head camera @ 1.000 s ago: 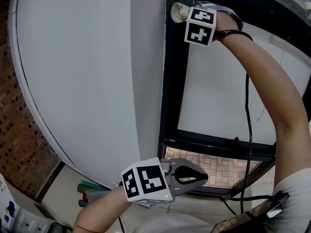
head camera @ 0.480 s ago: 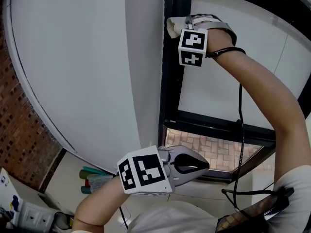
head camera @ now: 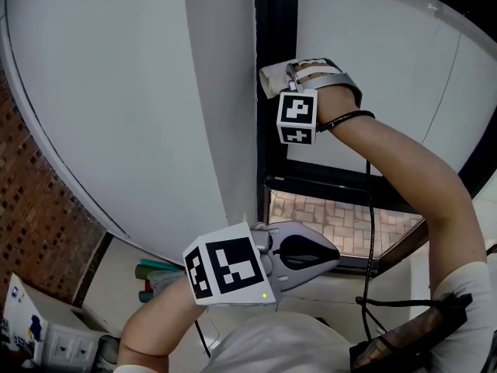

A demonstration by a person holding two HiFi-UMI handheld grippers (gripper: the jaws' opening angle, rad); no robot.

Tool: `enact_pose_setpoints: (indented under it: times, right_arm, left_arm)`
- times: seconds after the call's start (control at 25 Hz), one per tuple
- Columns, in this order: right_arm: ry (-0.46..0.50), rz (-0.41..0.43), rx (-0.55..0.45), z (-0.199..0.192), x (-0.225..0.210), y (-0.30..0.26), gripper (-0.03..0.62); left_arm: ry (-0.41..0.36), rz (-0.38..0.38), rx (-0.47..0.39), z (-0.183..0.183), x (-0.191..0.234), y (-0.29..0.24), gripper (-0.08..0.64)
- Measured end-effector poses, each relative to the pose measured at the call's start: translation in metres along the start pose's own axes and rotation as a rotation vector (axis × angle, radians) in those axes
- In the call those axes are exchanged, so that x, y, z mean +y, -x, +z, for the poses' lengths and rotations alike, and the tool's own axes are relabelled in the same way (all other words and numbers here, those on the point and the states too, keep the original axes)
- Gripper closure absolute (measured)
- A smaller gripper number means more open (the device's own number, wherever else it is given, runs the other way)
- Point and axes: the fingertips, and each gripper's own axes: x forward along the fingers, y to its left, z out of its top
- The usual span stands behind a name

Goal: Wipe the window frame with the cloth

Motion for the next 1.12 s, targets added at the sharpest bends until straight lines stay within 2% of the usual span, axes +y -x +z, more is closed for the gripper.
enact_pose_setpoints:
  times: [0.28,0.72,1.12]
  right_arm:
    - [0.014,0.09,-0.044,0.021,0.083,-0.007,0.522]
    - [0.058,0.337,-0.09,0.061,0.249,-0.013,0.522]
    - [0.033,0.457,-0.102,0.081,0.333,-0.015,0.522]
  left_arm:
    - [0.011,-0.004,0.008,-0.004,0.001,0.003,0.535]
    - [0.06,0.003,0.018,-0.015,0.004,0.008,0.535]
    - [0.094,0.007,0.023,-0.023,0.007,0.005,0.535]
